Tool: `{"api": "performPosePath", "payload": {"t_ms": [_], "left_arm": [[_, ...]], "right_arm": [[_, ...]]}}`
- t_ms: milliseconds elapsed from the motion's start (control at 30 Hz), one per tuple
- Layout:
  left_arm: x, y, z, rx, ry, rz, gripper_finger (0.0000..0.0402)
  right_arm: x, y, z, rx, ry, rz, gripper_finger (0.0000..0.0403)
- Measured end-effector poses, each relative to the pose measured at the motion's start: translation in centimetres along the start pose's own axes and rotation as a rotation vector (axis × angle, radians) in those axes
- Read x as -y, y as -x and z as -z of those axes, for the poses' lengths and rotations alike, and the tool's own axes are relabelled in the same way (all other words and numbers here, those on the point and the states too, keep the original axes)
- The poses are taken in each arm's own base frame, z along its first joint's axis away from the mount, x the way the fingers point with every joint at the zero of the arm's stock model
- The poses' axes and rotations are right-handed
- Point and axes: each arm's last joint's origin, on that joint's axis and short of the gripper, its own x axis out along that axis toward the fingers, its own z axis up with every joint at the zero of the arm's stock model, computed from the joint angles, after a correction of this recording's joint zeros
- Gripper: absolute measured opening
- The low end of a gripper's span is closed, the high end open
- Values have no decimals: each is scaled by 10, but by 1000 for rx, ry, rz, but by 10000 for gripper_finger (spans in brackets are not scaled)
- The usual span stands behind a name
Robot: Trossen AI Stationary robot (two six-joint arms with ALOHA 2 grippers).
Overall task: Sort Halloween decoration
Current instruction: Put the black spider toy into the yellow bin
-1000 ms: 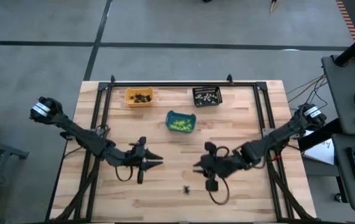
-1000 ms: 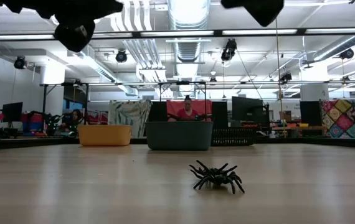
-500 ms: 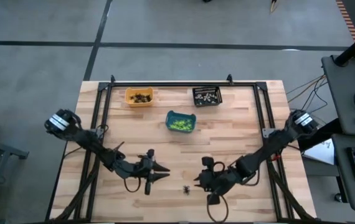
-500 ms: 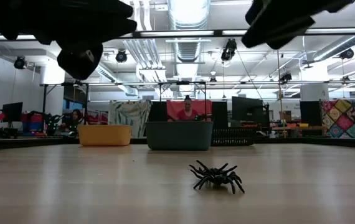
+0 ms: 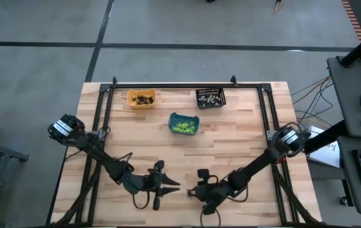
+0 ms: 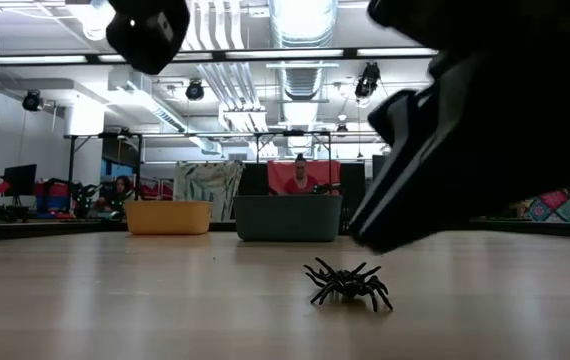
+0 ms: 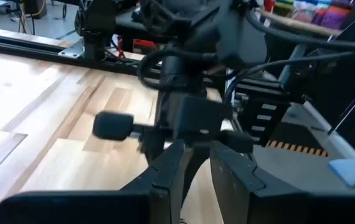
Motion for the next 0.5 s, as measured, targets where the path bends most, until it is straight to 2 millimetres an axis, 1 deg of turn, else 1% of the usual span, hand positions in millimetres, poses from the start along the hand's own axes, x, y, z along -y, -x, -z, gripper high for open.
{"api": "performPosePath", "payload": {"t_ms": [200,267,400,500], "left_arm": [[8,-5,-9,-41,-51,-18,62],[9,-6,-11,-43,-64,-19,61],[9,-6,-11,-48,-80,-23,61],[8,-6,-8,-70,-90,-32,62]], "right_arm": [[4,-21,11,-4,-9,40,44],[7,-24,12,-10,-12,50,33],[17,-25,10,-17,-20,90,16],[25,-21,4,-11,-23,140,10]]}}
